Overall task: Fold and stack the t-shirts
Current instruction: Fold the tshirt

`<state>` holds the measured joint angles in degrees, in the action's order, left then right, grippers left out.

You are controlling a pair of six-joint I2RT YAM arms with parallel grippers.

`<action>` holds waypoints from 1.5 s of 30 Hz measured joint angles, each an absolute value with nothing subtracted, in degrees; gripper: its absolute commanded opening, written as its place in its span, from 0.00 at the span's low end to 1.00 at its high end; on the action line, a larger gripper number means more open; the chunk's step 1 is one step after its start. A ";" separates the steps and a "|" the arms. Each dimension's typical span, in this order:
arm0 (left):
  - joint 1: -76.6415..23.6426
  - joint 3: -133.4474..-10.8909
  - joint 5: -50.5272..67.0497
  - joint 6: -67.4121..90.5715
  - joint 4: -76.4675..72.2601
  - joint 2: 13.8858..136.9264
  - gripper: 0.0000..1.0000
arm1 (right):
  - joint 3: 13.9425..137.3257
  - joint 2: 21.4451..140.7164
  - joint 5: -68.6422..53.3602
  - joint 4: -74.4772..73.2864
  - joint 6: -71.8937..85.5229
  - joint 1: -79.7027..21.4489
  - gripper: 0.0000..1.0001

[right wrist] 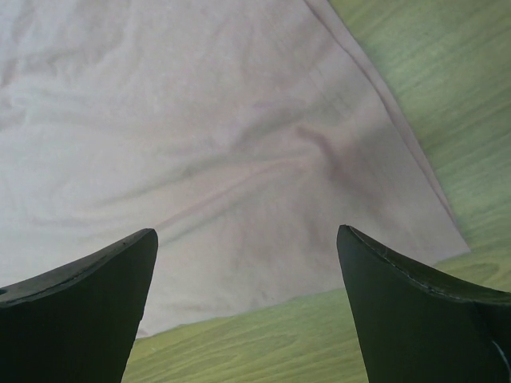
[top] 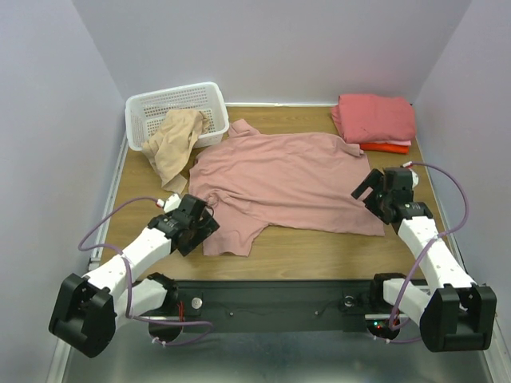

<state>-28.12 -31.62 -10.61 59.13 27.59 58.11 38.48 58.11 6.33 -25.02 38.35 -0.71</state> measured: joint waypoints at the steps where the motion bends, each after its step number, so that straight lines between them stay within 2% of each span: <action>1: -28.12 -30.55 -10.37 59.88 27.97 57.93 0.98 | 38.22 57.98 6.70 -25.69 38.65 -0.71 1.00; 5: -28.12 -26.85 -9.28 62.89 28.93 56.53 0.92 | 37.80 58.04 7.90 -26.98 39.48 -0.71 1.00; 11: -28.01 -25.17 -7.75 65.06 26.63 55.27 0.67 | 37.76 58.15 9.15 -27.79 40.62 -0.71 1.00; 14: -28.01 -23.73 -5.93 65.06 23.99 55.18 0.40 | 37.76 58.13 9.65 -27.92 40.97 -0.40 1.00; 15: -28.01 -23.49 -5.37 65.30 23.53 55.18 0.09 | 37.76 58.13 9.89 -27.94 41.01 -0.12 1.00; 16: -28.01 -22.94 -4.89 65.30 22.92 55.09 0.00 | 37.76 58.11 10.17 -27.97 41.12 0.32 1.00; 23: -28.01 -21.58 -3.25 63.18 23.66 50.87 0.00 | 37.76 56.95 11.42 -28.69 41.47 1.28 1.00; 37: -28.01 -20.82 -0.60 62.96 27.03 29.32 0.00 | 36.23 50.00 17.17 -37.58 47.48 4.19 1.00; 45: -28.01 -19.81 1.89 63.31 28.67 24.69 0.00 | 31.59 55.70 14.46 -39.79 51.16 4.19 0.88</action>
<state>-28.01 -19.81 1.89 63.31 28.67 24.69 31.59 55.70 14.46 -39.79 51.16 4.19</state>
